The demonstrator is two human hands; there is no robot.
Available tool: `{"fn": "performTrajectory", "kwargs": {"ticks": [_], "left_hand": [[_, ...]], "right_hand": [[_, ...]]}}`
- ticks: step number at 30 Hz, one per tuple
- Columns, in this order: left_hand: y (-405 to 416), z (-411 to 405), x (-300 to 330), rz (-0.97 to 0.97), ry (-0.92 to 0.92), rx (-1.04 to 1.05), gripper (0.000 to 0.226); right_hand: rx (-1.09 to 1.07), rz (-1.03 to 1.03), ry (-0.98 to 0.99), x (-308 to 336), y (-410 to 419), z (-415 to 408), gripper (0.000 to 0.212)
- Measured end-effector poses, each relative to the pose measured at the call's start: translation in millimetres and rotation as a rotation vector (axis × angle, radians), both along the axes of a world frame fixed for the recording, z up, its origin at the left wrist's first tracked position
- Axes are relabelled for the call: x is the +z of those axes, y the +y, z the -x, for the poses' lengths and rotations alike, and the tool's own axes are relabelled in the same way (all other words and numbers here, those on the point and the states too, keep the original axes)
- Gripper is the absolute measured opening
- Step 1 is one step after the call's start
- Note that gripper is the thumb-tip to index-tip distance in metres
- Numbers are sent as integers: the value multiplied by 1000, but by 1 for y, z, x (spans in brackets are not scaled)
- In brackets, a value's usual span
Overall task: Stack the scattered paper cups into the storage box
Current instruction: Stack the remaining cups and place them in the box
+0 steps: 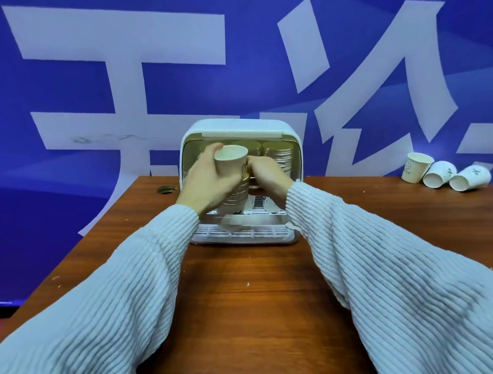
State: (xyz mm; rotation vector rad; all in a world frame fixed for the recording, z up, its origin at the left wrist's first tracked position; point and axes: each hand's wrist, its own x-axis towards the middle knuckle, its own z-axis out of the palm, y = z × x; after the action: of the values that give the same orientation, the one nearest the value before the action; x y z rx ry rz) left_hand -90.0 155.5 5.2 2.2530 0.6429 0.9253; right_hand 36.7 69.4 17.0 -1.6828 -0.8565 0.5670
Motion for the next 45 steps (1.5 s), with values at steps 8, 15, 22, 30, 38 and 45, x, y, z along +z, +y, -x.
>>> {"fn": "performTrajectory", "kwargs": {"ticks": [8, 15, 22, 30, 38, 45], "left_hand": [[4, -5, -16, -45, 48, 136, 55], [4, -11, -15, -15, 84, 144, 53], [-4, -7, 10, -135, -20, 97, 55], [-77, -46, 22, -190, -196, -22, 28], [-155, -147, 12, -97, -114, -211, 26], [-207, -227, 1, -62, -82, -335, 22]], "right_hand": [[101, -58, 185, -34, 8, -13, 50], [49, -56, -7, -26, 13, -14, 44], [28, -65, -162, -3, -5, -14, 46], [-103, -132, -239, 1, -62, -34, 28], [-273, -70, -216, -12, -166, -108, 30], [-377, -48, -225, -21, -234, -180, 27]]}}
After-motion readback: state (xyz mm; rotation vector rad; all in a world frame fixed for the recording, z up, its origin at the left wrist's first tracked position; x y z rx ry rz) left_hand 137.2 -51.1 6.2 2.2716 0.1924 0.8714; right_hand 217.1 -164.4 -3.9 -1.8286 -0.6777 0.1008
